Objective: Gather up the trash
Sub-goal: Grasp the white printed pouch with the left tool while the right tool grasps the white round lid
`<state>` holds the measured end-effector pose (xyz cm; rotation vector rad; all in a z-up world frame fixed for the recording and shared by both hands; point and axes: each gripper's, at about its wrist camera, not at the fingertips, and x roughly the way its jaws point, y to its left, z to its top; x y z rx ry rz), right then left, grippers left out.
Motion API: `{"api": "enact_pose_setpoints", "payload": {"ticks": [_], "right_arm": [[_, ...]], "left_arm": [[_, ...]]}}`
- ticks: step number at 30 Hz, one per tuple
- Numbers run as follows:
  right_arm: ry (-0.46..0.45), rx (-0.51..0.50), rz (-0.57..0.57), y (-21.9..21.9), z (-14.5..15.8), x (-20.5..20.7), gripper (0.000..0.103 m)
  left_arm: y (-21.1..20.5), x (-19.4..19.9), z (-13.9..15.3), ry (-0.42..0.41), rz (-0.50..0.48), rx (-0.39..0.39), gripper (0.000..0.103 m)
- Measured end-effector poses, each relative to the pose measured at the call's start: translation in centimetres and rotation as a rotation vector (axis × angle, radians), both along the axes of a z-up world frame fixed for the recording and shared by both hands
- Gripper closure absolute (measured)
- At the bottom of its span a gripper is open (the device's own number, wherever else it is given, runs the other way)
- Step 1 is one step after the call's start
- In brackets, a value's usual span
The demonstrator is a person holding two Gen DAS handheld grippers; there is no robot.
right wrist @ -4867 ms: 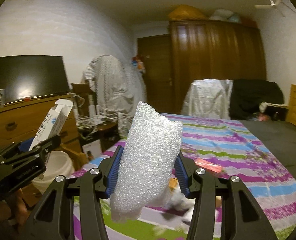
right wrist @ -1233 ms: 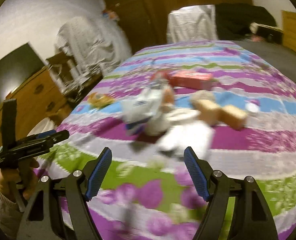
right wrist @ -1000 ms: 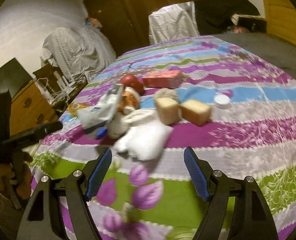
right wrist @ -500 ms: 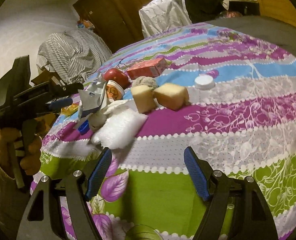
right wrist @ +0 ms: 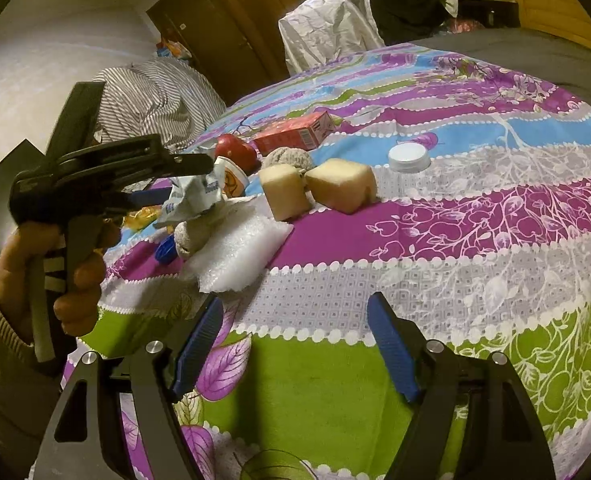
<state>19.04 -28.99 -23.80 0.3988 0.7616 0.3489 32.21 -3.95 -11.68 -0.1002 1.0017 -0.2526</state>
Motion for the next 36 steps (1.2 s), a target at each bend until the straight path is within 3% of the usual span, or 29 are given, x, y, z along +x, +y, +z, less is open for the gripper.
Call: {"api": "enact_pose_setpoints", "payload": {"ticks": [2,6,9,12,19,21,24,31,33,36], "right_arm": [[-0.004,-0.003,0.000,0.0,0.0,-0.1,0.028],[-0.012,-0.008,0.000,-0.2,0.1,-0.2,0.030],[-0.014,-0.005,-0.002,-0.4,0.2,-0.2,0.033],[-0.023,-0.016,0.013,-0.3,0.7,-0.2,0.033],[-0.048,-0.096,0.019,-0.9,2.1,1.3,0.033],[-0.048,-0.113,0.007,-1.6,2.3,2.1,0.033],[-0.053,-0.143,-0.002,-2.2,2.6,2.9,0.033],[-0.046,-0.220,0.002,-4.2,2.7,7.9,0.035],[-0.019,-0.256,0.015,-4.6,2.1,10.6,0.047],[0.013,-0.315,0.008,-4.8,1.3,13.7,0.050]], "left_arm": [[0.4,0.3,-0.4,0.022,0.015,-0.046,0.049],[0.8,-1.7,1.3,-0.041,-0.009,-0.044,0.061],[2.1,-4.0,3.3,-0.098,-0.023,-0.009,0.061],[5.0,-6.4,3.7,-0.085,-0.025,0.033,0.061],[8.9,-8.7,-0.7,0.118,-0.063,0.216,0.060],[9.3,-8.2,-1.8,0.142,-0.055,0.210,0.054],[9.0,-7.5,-2.4,0.114,-0.027,0.207,0.048],[6.9,-7.9,-3.6,0.021,0.050,0.273,0.047],[7.1,-8.3,-3.7,0.004,0.069,0.261,0.048],[7.7,-8.4,-3.6,0.005,0.081,0.233,0.054]]}}
